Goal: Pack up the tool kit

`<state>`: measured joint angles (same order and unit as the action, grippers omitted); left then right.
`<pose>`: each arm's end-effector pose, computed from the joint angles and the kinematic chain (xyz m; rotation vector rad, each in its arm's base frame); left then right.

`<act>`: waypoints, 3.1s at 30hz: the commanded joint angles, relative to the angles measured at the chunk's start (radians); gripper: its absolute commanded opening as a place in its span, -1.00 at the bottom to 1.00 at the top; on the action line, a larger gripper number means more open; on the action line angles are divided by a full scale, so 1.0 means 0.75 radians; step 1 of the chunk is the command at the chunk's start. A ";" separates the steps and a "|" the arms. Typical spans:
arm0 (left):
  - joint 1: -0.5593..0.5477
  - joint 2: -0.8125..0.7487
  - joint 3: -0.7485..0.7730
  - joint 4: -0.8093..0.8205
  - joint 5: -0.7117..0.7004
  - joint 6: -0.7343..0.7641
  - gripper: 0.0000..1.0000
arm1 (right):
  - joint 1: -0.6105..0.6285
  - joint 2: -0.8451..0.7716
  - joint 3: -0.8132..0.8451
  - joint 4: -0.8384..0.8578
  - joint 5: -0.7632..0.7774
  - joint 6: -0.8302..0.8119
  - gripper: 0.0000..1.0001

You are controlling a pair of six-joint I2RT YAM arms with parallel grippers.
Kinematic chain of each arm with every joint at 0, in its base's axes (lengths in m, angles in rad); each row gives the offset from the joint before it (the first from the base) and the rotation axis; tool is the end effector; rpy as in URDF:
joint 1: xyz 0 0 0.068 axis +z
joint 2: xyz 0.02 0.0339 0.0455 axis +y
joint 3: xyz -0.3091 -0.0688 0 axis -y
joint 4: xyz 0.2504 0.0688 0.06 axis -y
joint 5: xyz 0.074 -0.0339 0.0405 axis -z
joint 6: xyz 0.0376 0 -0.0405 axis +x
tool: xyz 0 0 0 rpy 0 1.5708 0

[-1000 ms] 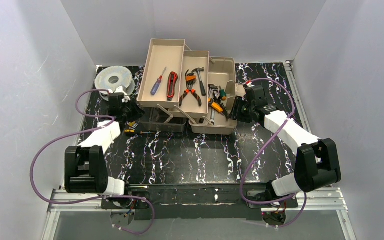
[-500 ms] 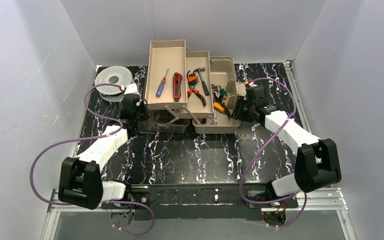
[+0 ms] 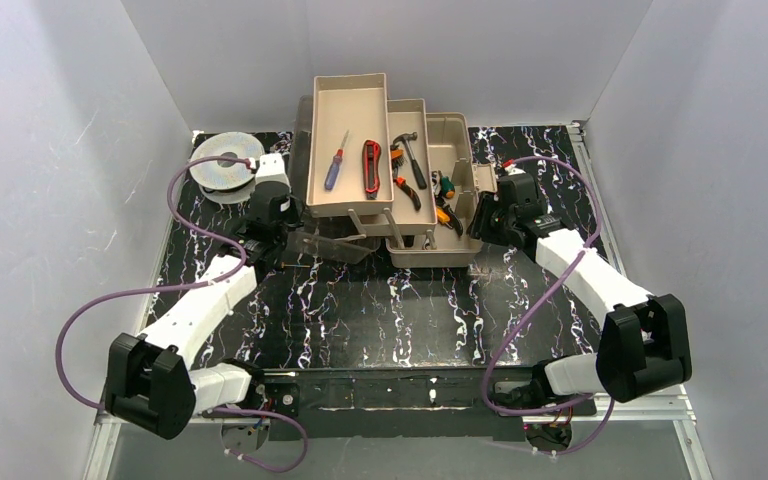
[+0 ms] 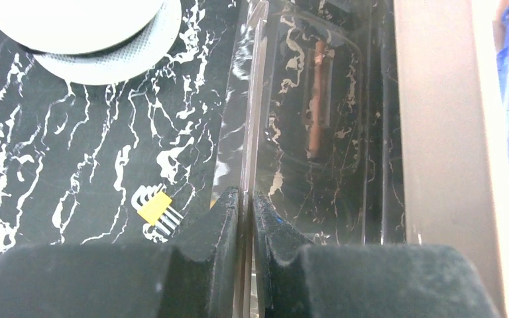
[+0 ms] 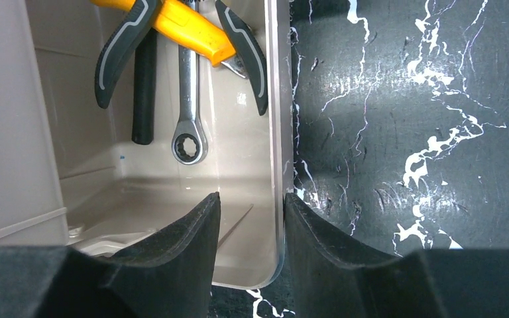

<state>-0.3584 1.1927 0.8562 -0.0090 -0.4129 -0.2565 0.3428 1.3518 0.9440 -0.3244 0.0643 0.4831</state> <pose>0.2526 -0.0785 0.3380 -0.1793 1.8777 -0.0244 0.2734 0.0950 0.2964 0.1963 2.3182 0.3476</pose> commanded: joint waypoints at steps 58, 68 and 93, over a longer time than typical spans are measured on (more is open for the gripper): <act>-0.821 0.521 0.694 0.353 0.768 -0.236 0.79 | -0.385 -0.519 -0.272 0.048 -0.062 0.202 0.13; -0.437 0.312 0.652 0.077 0.933 -0.445 0.96 | -0.387 -0.492 -0.111 0.070 -0.277 0.135 0.25; -0.066 0.600 0.553 0.219 1.169 -0.682 0.96 | -0.280 0.023 0.470 -0.040 -0.528 0.032 0.74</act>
<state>-0.4122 1.5784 1.2289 0.1272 0.4015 -0.7288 0.1139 1.3106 1.2133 -0.3229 -0.3244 0.5407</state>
